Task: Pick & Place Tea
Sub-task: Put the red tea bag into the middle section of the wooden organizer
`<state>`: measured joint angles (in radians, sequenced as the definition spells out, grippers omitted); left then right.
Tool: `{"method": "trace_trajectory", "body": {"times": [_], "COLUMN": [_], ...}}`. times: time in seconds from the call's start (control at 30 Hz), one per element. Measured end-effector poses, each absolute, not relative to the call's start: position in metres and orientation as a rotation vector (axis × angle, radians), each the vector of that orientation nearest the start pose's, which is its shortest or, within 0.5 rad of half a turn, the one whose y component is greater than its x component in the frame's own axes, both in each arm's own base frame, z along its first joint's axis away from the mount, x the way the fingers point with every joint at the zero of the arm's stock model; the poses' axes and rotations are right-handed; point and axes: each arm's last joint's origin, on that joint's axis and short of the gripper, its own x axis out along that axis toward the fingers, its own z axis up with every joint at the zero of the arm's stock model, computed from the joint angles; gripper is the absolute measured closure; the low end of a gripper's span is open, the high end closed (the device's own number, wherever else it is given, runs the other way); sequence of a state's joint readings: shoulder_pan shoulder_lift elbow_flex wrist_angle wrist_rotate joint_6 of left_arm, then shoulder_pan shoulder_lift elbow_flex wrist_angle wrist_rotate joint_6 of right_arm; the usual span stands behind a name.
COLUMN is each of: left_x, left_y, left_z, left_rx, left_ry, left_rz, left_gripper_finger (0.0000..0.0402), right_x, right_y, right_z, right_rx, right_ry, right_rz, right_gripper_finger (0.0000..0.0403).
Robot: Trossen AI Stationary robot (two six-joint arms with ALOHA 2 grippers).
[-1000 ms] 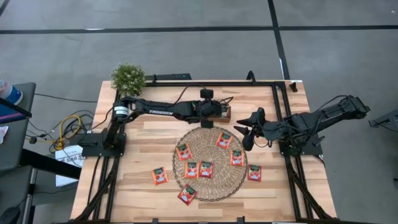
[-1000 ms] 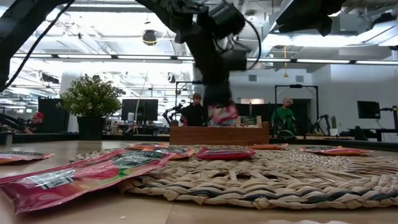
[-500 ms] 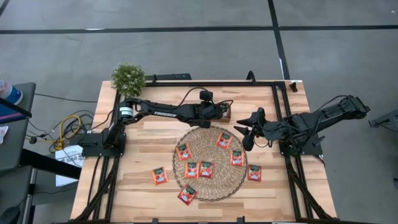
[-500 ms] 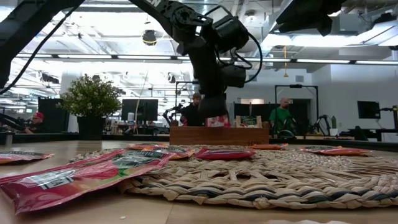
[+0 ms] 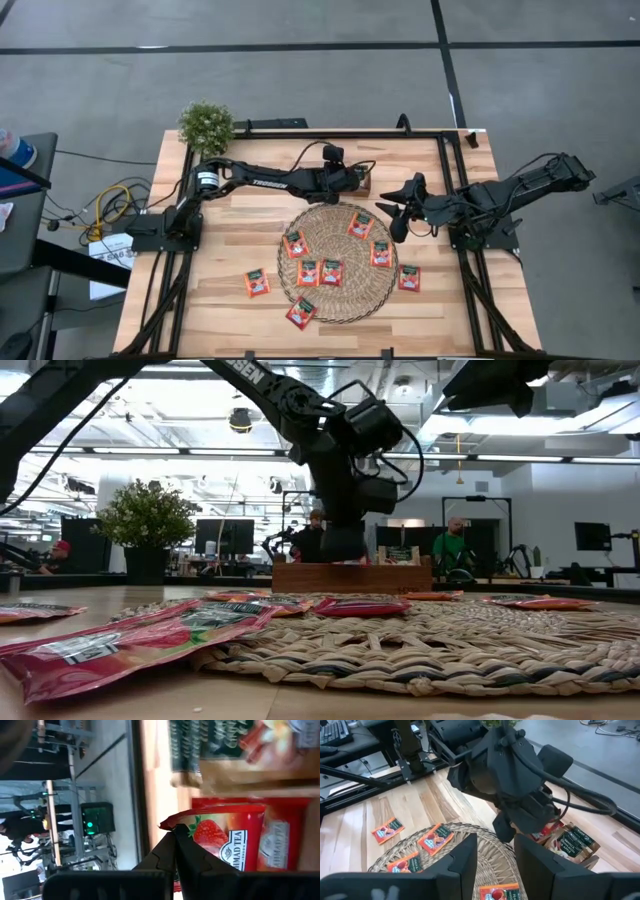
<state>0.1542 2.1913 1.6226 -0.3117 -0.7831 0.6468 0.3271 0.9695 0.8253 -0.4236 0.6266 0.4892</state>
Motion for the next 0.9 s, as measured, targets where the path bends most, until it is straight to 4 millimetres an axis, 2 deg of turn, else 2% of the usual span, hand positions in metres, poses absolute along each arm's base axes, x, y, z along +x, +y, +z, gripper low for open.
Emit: {"method": "trace_trajectory", "body": {"times": [0.9], "left_x": [0.4627], "left_y": [0.0892], "left_z": [0.1697], "left_rx": [0.794], "left_ry": [1.085], "left_rz": [0.566], "left_gripper_finger": [0.0401], "right_x": [0.1935], "right_y": [0.0477], "right_z": [0.2963], "right_rx": [0.214], "right_ry": [0.420], "right_rz": [-0.405], "right_gripper_finger": [0.0282]}}
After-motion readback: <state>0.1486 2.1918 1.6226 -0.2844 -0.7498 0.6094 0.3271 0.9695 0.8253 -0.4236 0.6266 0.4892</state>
